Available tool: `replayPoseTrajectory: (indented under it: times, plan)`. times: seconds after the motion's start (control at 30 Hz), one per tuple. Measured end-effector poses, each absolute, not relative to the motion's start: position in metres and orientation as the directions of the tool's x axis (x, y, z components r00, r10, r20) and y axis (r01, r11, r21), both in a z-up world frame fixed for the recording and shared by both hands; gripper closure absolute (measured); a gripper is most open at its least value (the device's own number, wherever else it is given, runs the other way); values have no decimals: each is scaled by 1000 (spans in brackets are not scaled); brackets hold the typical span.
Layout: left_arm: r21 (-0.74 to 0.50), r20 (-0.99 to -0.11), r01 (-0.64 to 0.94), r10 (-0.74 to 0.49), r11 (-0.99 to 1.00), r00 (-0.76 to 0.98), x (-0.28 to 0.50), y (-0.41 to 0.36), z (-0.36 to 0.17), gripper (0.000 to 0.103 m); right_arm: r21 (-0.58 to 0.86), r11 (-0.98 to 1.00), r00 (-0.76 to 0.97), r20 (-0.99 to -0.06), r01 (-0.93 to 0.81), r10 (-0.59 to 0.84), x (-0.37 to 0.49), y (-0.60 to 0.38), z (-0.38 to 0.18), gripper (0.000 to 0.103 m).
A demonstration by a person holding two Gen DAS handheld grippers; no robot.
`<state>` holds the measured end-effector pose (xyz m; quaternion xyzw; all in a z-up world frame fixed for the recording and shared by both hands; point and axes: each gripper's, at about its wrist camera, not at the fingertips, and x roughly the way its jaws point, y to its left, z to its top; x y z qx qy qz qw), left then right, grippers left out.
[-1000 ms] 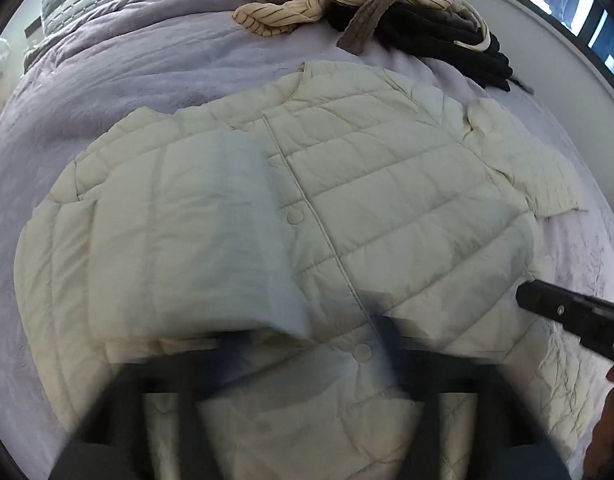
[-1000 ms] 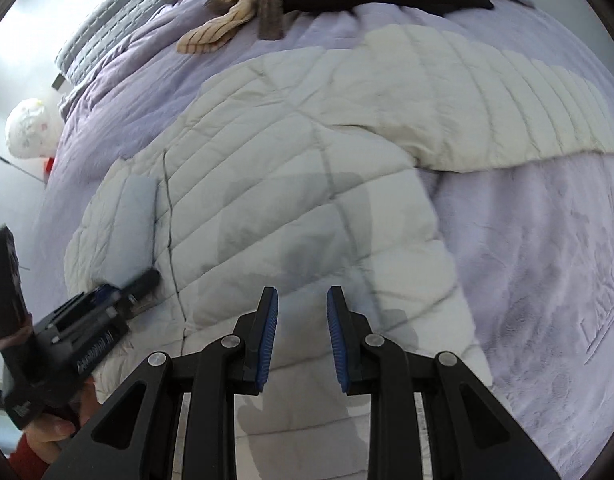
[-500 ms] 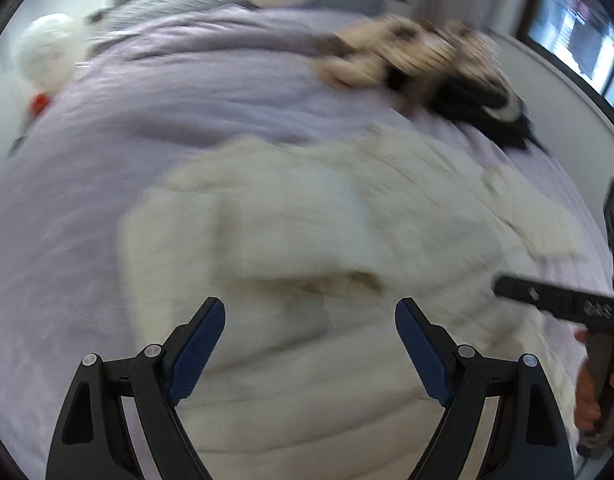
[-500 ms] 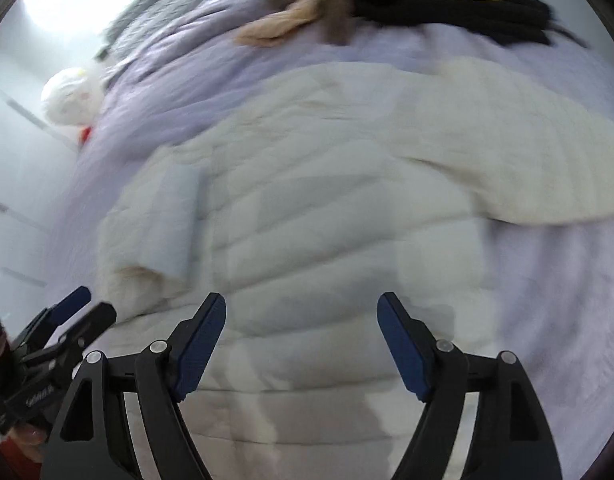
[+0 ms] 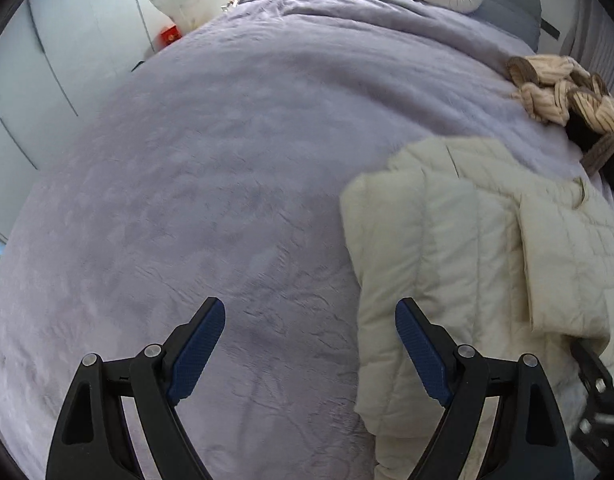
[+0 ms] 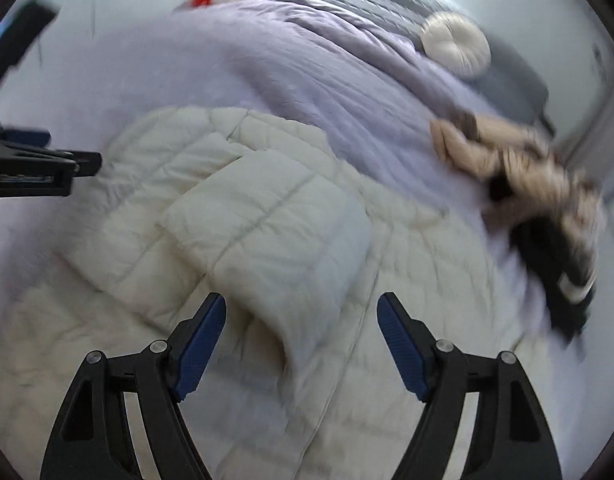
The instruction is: Fold large clothes
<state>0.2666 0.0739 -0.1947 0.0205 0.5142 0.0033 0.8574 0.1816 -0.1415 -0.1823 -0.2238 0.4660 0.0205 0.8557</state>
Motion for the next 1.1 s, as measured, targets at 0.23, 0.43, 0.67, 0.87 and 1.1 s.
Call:
replayPoseTrajectory:
  times: [0.23,0.43,0.67,0.87,1.1]
  plan:
    - [64,-896,23,48,998,441,266,63,-215,15,-128,992,551,-829,-12,-101,196,-189,-175,96]
    - [91,-897,38,65,995,437,269,57,-218,15,559,695,573,-779,452,254,161,-312,-203,90]
    - [68,-886,20,51,997,461,266,63,-198,15,472,628,572,-818,618,51,114,-349,-186,81]
    - [106,-876,49,70,993,478,267,50,-192,15,321,797,567,-823,511,-32,146,-344,-169,81]
    - [162,-878,41,125,986,462,267,38,-208,15,279,823,447,-894,495,34,155,-349,-211,81]
